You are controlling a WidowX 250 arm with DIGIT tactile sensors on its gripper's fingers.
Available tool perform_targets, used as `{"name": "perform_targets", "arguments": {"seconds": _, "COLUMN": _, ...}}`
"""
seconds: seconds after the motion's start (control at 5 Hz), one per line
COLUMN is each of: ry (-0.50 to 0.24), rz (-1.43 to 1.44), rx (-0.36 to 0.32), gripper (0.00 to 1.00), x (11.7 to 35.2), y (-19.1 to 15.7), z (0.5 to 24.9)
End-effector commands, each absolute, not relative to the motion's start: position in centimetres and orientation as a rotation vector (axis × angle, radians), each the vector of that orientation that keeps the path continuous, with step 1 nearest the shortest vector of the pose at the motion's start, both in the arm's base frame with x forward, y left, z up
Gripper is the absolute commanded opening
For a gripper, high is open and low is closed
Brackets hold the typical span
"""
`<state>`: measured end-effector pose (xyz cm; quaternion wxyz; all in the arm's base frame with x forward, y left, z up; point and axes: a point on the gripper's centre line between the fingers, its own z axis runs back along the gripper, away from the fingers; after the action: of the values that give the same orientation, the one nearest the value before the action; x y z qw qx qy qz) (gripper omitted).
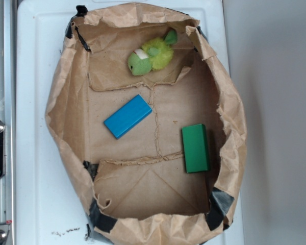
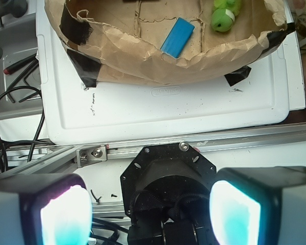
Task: Grab the green block.
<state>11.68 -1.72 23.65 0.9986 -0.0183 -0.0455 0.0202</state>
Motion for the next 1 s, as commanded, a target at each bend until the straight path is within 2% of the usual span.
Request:
{"name": "perform_targets", "arguments": {"seconds": 0.0, "ry": -0.091, "rz": 0.04, "rx": -0.037, "gripper": 1.0, "x": 11.7, "y": -1.7, "z": 23.6}}
{"name": "perform_targets", "arguments": {"seconds": 0.2, "ry": -0.109, "rz": 0.117, "rx": -0.039, "gripper": 1.0, "x": 16.3, "y": -2.8, "z": 22.8}}
{"name": "perform_targets", "arguments": {"seconds": 0.6, "ry": -0.195, "rz": 0.28, "rx": -0.027, "gripper": 1.0, "x": 25.5, "y": -1.7, "z": 21.2}}
{"name": "perform_targets", "arguments": {"seconds": 0.8, "ry": -0.218, "rz": 0.262, "rx": -0.027, "gripper": 1.0, "x": 28.4, "y": -0.2, "z": 19.3}}
